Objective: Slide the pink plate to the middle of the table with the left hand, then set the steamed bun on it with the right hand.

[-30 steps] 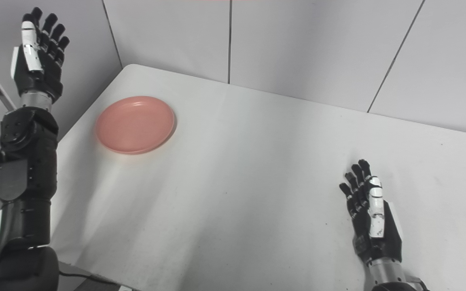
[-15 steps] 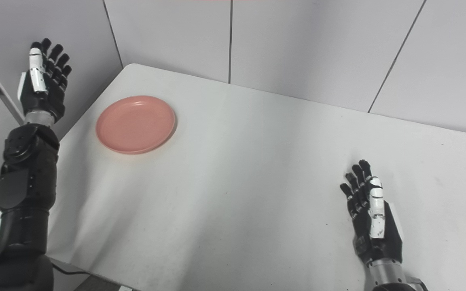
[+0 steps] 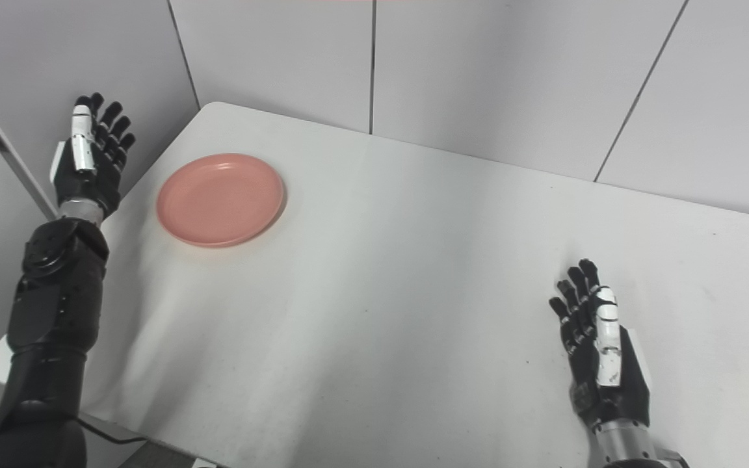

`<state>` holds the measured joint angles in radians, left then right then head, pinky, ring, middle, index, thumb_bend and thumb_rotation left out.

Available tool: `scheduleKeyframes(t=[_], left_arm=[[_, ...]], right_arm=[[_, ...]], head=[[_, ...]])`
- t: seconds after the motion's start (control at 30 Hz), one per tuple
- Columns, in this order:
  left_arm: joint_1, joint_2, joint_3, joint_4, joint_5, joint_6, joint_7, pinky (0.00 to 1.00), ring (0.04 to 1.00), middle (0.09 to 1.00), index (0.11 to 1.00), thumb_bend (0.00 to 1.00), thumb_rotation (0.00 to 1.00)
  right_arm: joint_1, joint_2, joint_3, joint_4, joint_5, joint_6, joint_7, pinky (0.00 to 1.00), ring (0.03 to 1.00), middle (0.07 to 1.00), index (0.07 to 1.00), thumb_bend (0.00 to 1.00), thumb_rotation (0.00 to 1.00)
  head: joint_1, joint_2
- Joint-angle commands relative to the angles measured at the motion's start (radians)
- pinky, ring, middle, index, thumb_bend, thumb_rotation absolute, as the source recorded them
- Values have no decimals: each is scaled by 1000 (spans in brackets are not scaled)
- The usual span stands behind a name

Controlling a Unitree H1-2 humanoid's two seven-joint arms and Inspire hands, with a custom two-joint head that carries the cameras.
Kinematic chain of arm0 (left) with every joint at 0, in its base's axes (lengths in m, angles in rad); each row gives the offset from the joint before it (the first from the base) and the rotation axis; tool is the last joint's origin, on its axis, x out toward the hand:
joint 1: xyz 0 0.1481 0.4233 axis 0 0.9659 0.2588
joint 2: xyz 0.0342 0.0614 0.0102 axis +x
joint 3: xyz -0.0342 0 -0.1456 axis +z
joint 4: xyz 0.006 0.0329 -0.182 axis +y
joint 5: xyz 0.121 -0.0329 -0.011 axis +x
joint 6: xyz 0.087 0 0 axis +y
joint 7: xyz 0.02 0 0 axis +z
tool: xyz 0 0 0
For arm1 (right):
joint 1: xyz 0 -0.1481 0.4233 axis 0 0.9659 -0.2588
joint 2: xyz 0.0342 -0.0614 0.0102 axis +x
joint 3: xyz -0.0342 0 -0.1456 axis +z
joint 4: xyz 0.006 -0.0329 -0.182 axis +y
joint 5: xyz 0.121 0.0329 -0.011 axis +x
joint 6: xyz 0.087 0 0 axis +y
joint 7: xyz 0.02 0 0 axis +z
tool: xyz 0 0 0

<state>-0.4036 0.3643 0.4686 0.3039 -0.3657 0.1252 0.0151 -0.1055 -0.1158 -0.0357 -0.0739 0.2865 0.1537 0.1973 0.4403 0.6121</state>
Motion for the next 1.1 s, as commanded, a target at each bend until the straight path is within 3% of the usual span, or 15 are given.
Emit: scheduleKeyframes(t=[0.0, 0.2, 0.53, 1.07], left_arm=[[-34, 10, -2, -1, 5, -37, 8, 989, 972, 964, 972, 461, 1000], [-29, -8, -15, 14, 25, -40, 33, 971, 957, 956, 960, 452, 1000], [-24, -20, -14, 64, 10, -60, 16, 1000, 983, 977, 993, 463, 1000], [16, -62, -21, 77, 17, -74, 23, 997, 960, 949, 961, 477, 1000]], right_arm=[[-6, -7, -2, -21, 5, 2, 7, 1000, 1000, 1000, 1000, 169, 1000], [-4, -7, -3, -29, -1, 11, 1, 1000, 1000, 1000, 1000, 178, 1000], [-3, -7, -7, -39, 10, 22, 3, 1000, 1000, 1000, 1000, 166, 1000], [-4, -14, -8, -48, 3, 40, -2, 1000, 1000, 1000, 1000, 181, 1000]], head=[[-2, 5], [-1, 9], [-8, 15], [-11, 19]])
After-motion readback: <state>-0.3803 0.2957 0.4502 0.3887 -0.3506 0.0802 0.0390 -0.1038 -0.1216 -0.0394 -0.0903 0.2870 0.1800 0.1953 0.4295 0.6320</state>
